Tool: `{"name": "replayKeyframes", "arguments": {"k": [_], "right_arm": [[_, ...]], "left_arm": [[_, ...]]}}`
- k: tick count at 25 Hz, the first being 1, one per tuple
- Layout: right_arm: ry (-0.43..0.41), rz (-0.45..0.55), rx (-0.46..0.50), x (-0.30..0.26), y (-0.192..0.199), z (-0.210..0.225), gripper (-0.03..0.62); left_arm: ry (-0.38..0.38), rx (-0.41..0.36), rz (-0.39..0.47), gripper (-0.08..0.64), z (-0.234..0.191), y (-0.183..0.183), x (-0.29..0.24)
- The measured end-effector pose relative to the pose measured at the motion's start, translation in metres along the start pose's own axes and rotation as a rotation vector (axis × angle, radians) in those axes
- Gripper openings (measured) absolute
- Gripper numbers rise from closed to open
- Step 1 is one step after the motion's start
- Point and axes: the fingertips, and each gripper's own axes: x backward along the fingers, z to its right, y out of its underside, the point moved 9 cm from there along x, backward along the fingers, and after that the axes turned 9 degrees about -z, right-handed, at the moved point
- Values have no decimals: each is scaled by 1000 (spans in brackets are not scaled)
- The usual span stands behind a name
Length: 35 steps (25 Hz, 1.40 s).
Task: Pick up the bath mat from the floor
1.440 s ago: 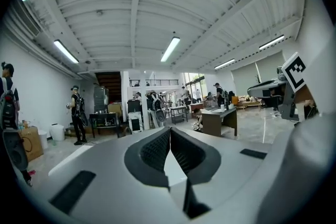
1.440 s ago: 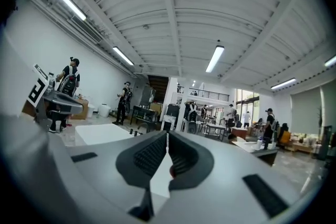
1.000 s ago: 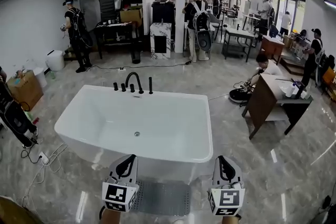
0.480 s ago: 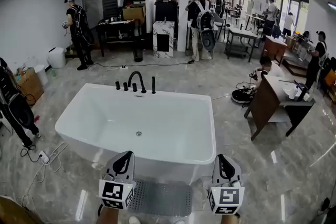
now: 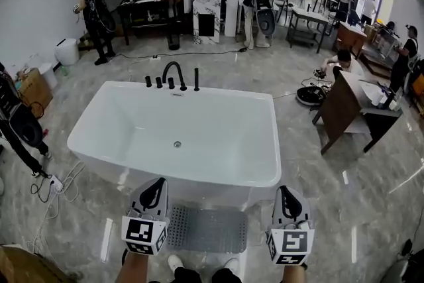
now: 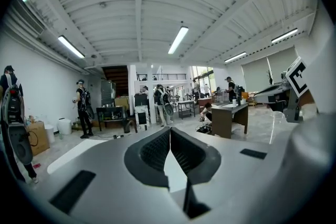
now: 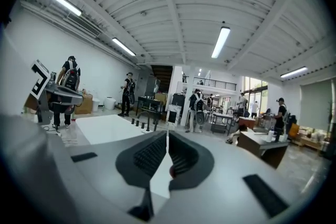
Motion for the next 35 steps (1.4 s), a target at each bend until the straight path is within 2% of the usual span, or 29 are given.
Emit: {"name": "replayKeyframes", "arguments": {"k": [6, 10, 17, 22, 30, 35], "right_arm": [[-10, -53, -19, -40, 33, -8, 23], [-41, -137, -24, -57, 78, -14, 23], [-72, -256, -39, -107, 182, -30, 23], [-89, -312, -30, -143, 268, -42, 23], [-95, -380, -60, -204, 400, -66, 23], [-94, -385, -60, -249, 476, -73, 23]], "left_arm": [[12, -9, -55, 10, -11, 36, -35], [25, 1, -144, 10, -4, 82, -53], [35, 52, -253, 11, -1, 191, -96], [38, 83, -326, 11, 5, 282, -124], [57, 43, -377, 11, 17, 413, -187], [57, 54, -376, 11, 18, 490, -230]]}}
